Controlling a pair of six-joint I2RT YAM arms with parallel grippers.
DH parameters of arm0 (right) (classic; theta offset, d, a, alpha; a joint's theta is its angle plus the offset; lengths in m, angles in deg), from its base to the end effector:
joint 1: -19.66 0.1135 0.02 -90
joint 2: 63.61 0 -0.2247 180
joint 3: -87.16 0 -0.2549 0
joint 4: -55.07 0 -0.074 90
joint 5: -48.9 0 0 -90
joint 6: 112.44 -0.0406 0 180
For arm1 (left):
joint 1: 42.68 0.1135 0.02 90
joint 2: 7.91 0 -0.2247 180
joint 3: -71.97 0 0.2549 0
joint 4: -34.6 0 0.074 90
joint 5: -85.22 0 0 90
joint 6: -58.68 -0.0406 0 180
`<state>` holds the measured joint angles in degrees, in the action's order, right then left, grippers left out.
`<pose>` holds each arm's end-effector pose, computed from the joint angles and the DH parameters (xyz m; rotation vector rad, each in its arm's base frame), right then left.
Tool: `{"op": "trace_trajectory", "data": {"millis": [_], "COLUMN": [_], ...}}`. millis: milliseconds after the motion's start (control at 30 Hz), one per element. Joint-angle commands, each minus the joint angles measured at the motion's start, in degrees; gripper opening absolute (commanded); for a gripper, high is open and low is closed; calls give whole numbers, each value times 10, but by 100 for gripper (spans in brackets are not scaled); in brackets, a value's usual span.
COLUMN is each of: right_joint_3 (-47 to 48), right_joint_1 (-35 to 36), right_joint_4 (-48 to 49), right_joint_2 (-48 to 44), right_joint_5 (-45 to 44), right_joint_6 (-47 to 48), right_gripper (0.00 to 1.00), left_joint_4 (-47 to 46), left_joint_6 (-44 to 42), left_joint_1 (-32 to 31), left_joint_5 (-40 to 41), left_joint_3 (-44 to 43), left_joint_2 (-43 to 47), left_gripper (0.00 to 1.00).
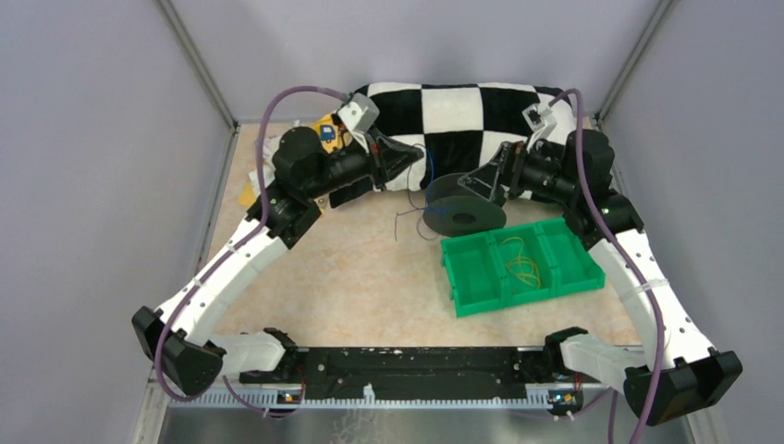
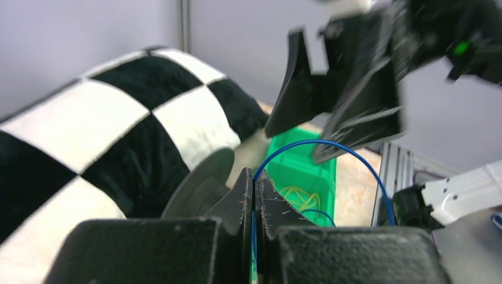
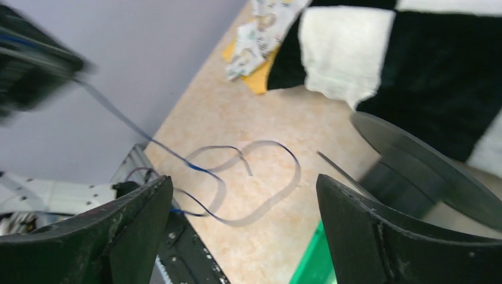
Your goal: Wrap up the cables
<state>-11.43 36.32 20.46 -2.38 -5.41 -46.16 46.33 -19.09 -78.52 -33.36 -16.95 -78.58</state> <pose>0.2372 0.0957 0.3717 -0.3467 1.8735 1.0532 0.2291 -0.1894 0.4178 0.7259 1.3803 -1.0334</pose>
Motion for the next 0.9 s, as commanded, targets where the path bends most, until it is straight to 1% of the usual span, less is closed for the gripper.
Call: {"op": "trace_trajectory", "data": {"millis": [0, 100, 167, 333, 500, 633, 700, 867], "right_joint_3": [-37, -66, -89, -123, -151, -155, -162, -178], "right_joint_1": [30, 61, 70, 75, 95, 130, 147, 157], "right_joint_4": [19, 56, 83, 112, 158, 161, 170, 206], "right_joint_2": [-43, -62, -77, -87, -75, -46, -34, -9], "right_joint_5": [-84, -88, -93, -74, -57, -85, -114, -165], "right_joint_6": [15, 20, 13, -12, -48, -47, -49, -79], "right_gripper": [98, 99, 99, 99, 99, 99, 99, 98], "left_joint_4": [-10, 5, 7, -42, -54, -59, -60, -69], "left_joint_6": [20, 25, 24, 51, 61, 63, 65, 64], "left_joint_1": [-2, -1, -2, -2, -2, -2, -2, -2], "left_joint_5": [34, 49, 64, 71, 74, 76, 72, 58], "left_joint_3": [-75, -108, -123, -100, -91, -93, -94, -87], "left_joint_2": [17, 5, 2, 13, 20, 25, 26, 31], "left_gripper": [0, 0, 0, 0, 0, 0, 0, 0]}}
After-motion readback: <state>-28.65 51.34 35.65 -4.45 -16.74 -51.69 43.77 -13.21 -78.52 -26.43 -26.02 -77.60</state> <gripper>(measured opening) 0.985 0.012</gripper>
